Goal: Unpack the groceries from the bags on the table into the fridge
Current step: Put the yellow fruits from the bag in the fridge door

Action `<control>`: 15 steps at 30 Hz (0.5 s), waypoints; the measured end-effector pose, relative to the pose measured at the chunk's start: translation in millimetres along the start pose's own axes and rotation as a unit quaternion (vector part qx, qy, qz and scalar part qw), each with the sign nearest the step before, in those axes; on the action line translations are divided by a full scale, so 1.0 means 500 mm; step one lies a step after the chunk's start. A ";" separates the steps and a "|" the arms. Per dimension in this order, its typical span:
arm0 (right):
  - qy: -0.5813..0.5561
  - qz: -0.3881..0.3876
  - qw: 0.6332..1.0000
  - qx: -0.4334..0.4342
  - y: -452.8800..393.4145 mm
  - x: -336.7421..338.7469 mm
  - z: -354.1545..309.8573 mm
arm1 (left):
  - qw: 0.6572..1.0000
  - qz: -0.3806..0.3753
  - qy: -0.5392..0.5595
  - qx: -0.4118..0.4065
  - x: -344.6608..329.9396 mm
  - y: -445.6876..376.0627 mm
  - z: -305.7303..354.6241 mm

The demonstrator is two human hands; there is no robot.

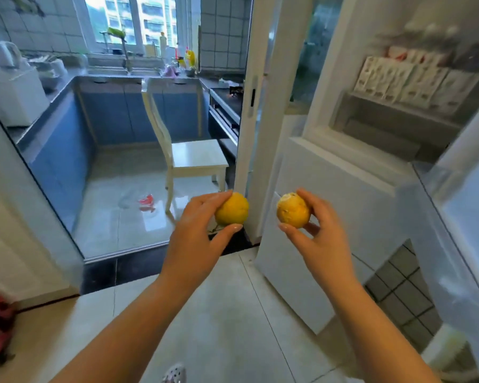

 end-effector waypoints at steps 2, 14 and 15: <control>0.013 0.048 0.999 -0.005 -0.058 -0.007 0.005 | 0.999 -0.023 0.016 -0.034 -0.021 -0.083 -0.047; 0.081 0.241 0.959 -0.126 -0.245 0.077 0.028 | 0.954 -0.154 0.166 -0.197 -0.210 -0.427 -0.109; 0.091 0.257 0.953 -0.133 -0.254 0.088 0.033 | 0.948 -0.164 0.179 -0.206 -0.235 -0.443 -0.105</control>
Point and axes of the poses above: each hand's wrist, its own y-axis away from the middle knuckle, its own x-axis out of the back of the hand, z = x × y, the point moved 4 cm from there along -y, towards the middle knuckle, and after that the axes turned 11 degrees about -x, right-handed, at the moved point
